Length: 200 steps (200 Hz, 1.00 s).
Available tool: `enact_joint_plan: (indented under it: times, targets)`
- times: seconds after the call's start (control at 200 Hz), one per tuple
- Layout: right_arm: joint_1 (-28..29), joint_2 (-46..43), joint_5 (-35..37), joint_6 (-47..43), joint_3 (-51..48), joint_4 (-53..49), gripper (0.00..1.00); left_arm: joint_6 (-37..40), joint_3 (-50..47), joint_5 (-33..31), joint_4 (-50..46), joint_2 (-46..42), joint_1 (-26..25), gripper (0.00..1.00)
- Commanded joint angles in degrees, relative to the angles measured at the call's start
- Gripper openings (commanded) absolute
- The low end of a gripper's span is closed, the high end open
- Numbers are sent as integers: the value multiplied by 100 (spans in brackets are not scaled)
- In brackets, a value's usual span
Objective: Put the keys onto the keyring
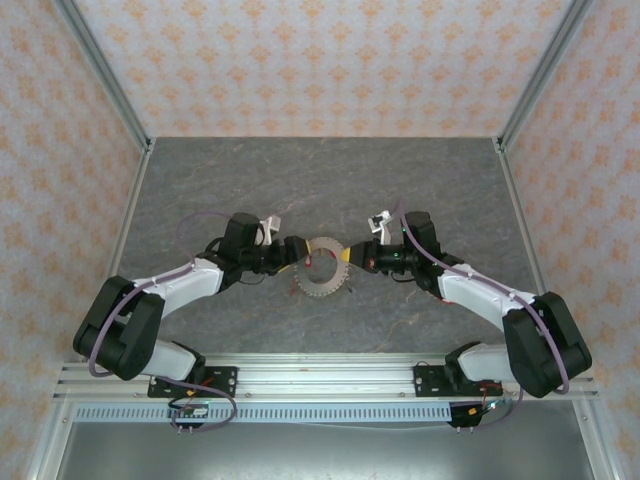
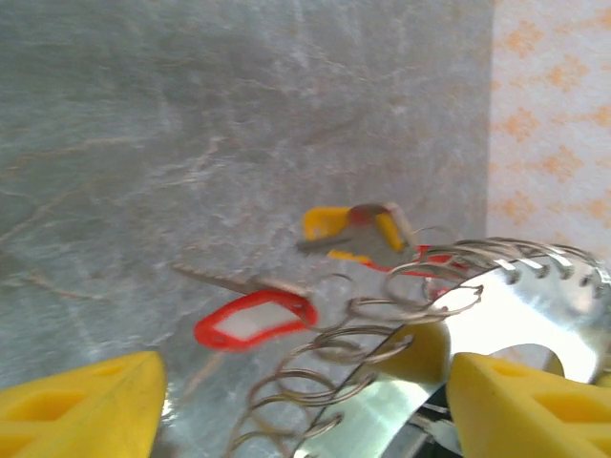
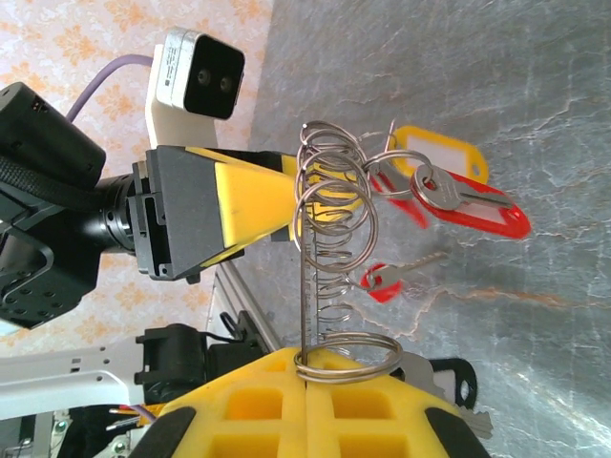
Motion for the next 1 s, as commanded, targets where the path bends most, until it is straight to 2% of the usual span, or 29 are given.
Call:
enact_joint_plan:
  times: [0.0, 0.16, 0.255, 0.305, 0.375, 0.48, 0.646, 0.826, 0.996]
  targets:
    - [-34, -152, -390, 47, 269, 558, 0, 1, 154, 632, 563, 56, 120, 69]
    - [-42, -107, -515, -13, 410, 561, 0, 126, 220, 820, 416, 46, 182, 63]
    - [-38, -68, -583, -19, 486, 591, 0, 83, 246, 1004, 531, 51, 183, 55]
    - [-49, -42, -589, -46, 521, 572, 0, 5, 219, 1044, 659, -9, 192, 47]
    - [-69, 10, -617, -121, 591, 496, 0, -50, 189, 1127, 811, -123, 196, 43]
    - [-115, 94, -587, -158, 670, 461, 0, -32, 215, 1180, 768, -275, 201, 29]
    - [-190, 314, -472, -299, 803, 293, 0, -22, 267, 1223, 691, -488, 209, 31]
    - [-198, 566, -428, -435, 928, 284, 0, -9, 364, 1262, 574, -672, 209, 41]
    - [-238, 791, -543, -438, 1018, 549, 0, -96, 383, 1229, 600, -865, 209, 40]
